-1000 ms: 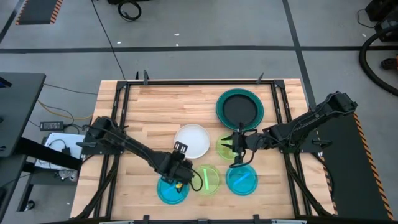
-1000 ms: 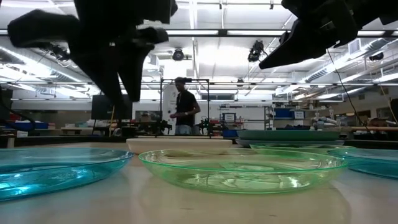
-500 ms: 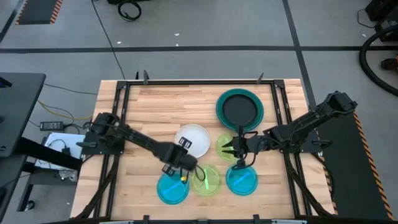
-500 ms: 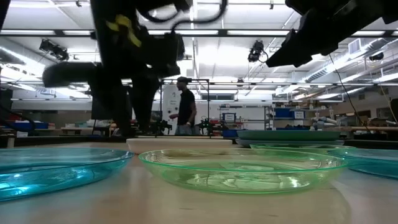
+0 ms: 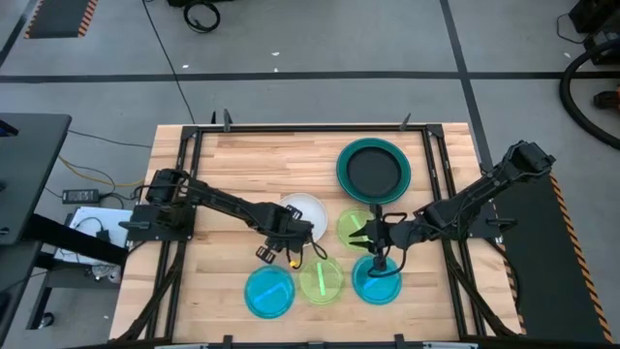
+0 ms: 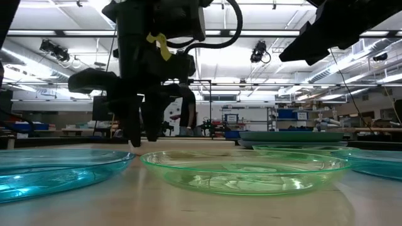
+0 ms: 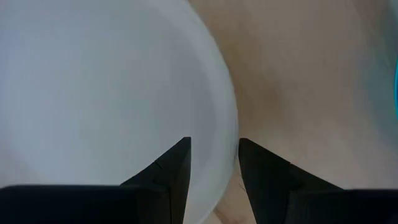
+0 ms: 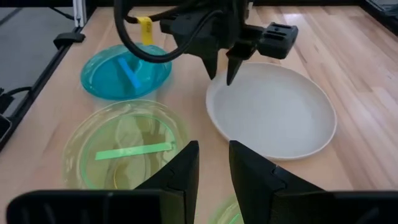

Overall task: Stack plastic plates
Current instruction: Stack the white plate on the black plate

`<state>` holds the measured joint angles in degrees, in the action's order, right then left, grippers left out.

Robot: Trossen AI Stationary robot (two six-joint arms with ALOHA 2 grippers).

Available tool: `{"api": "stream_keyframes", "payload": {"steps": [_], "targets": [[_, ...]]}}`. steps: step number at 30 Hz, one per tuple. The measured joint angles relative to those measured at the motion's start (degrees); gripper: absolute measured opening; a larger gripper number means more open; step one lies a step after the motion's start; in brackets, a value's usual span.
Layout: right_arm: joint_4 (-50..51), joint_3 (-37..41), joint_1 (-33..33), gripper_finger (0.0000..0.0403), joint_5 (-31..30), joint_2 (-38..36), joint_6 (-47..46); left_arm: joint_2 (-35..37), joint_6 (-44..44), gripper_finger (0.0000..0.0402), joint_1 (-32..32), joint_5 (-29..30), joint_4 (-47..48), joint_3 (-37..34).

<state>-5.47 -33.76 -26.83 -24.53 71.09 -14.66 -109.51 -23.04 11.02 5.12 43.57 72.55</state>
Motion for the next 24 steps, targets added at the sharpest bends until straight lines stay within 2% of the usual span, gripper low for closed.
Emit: {"api": "stream_keyframes", "payload": {"steps": [9,19,24], "targets": [[0.3,0.0,-0.9,0.0098,-1.4,0.0,-0.8,-0.3,-1.7,0.0134,0.0,-0.5,-0.4,0.0],[0.5,0.0,-0.9,0.0098,-1.6,0.0,-0.5,-0.3,-1.6,0.0015,0.1,-0.5,0.2,0.0],[0.5,0.0,-0.9,0.0098,-1.6,0.0,0.5,-0.3,-1.4,0.0009,0.1,-0.4,0.6,0.1]]}}
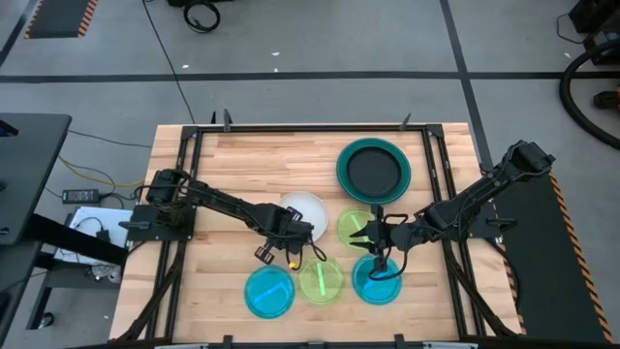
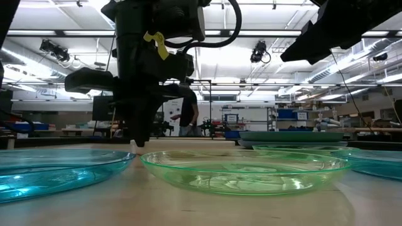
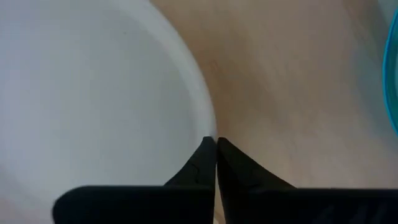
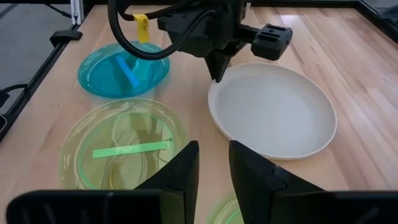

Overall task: Stack plastic plates
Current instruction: Stack the white plate on the black plate

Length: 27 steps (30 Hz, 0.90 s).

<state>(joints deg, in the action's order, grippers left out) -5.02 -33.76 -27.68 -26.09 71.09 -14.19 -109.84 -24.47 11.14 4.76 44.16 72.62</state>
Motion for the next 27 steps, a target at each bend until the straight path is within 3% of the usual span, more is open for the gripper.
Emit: {"api": "stream_keyframes", "payload": {"steps": [17,27], "targets": [[0.1,0.0,0.4,0.0098,-1.3,0.0,1.3,0.1,3.7,0.0001,-1.0,1.0,8.1,10.7],[0.0,0.0,0.4,0.0098,-1.1,0.0,-0.5,0.1,-1.5,0.0,-3.9,1.7,8.4,17.0]]}}
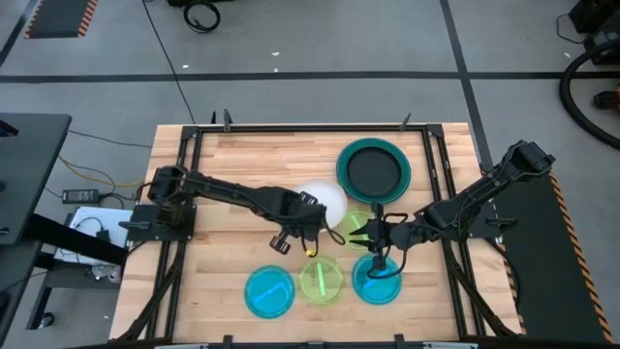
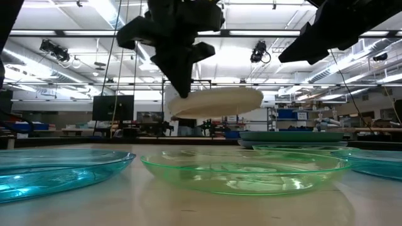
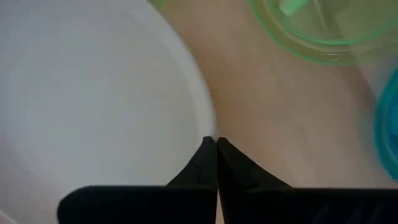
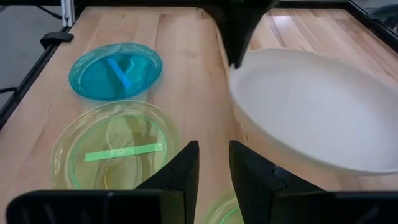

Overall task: Stack plastic plates
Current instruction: Stack the white plate on the black plate

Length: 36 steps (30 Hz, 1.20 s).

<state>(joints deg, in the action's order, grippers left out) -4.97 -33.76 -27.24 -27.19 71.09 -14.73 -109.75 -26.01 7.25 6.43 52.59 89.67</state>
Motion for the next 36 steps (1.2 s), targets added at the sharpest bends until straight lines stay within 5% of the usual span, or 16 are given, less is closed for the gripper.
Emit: {"api": "stream_keyframes", "payload": {"steps": [10,15,25,36], "targets": [[0.8,0.0,-0.3,0.0098,-1.8,0.0,-4.6,0.0,-7.0,0.0,-4.9,0.0,-2.4,2.5],[2.5,0.0,-2.7,0.0098,-8.8,0.0,2.2,-0.1,-9.2,0.0,-5.6,0.1,-1.6,2.6],[11.5,-6.0,0.4,0.0098,-10.4,0.0,3.4,-0.1,-12.0,0.0,-6.1,1.4,-4.1,2.6],[34.8,-12.0,-0.2,0.0098,-12.4,-0.3,-11.7,-6.8,-16.0,0.0,-9.4,1.4,-7.3,7.3]]}}
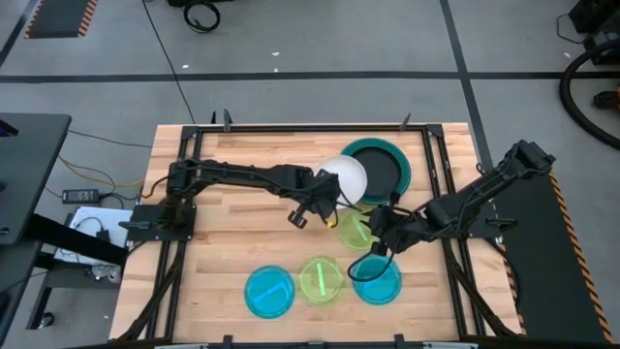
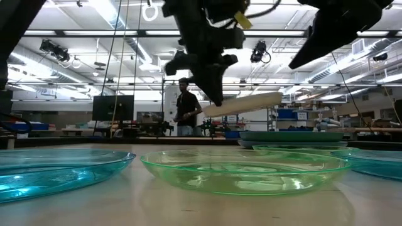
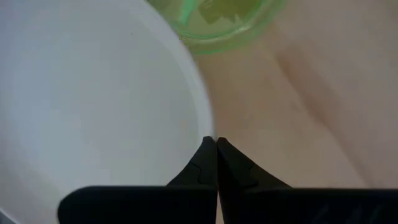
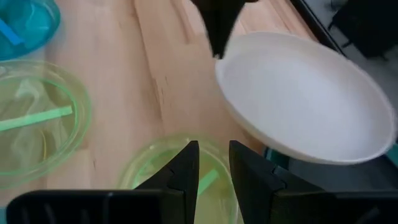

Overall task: Stack plastic plates
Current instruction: Stack the white plate on the black plate

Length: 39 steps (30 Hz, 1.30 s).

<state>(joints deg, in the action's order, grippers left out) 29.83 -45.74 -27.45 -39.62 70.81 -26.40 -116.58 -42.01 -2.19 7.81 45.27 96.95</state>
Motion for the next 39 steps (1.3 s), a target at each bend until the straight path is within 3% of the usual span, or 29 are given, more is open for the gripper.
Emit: {"api": "stream_keyframes", "payload": {"steps": [7,19,26,39], "targets": [[8.2,0.0,-2.2,0.0098,-0.2,-3.5,-10.4,-3.9,-3.1,0.0,-3.2,-2.9,-0.4,5.2],[12.4,-0.1,-6.3,0.0098,-2.7,-5.1,-22.1,-7.3,-11.2,0.0,-4.0,-3.2,-5.5,9.4],[15.8,0.0,-6.7,0.0098,-3.2,-6.1,-17.7,-8.3,-15.7,0.0,-4.0,-3.4,-5.3,9.3],[11.1,0.0,-5.2,0.0098,-1.3,-11.3,-17.5,-11.0,-20.2,0.0,-6.1,-4.9,-19.0,9.3]]}}
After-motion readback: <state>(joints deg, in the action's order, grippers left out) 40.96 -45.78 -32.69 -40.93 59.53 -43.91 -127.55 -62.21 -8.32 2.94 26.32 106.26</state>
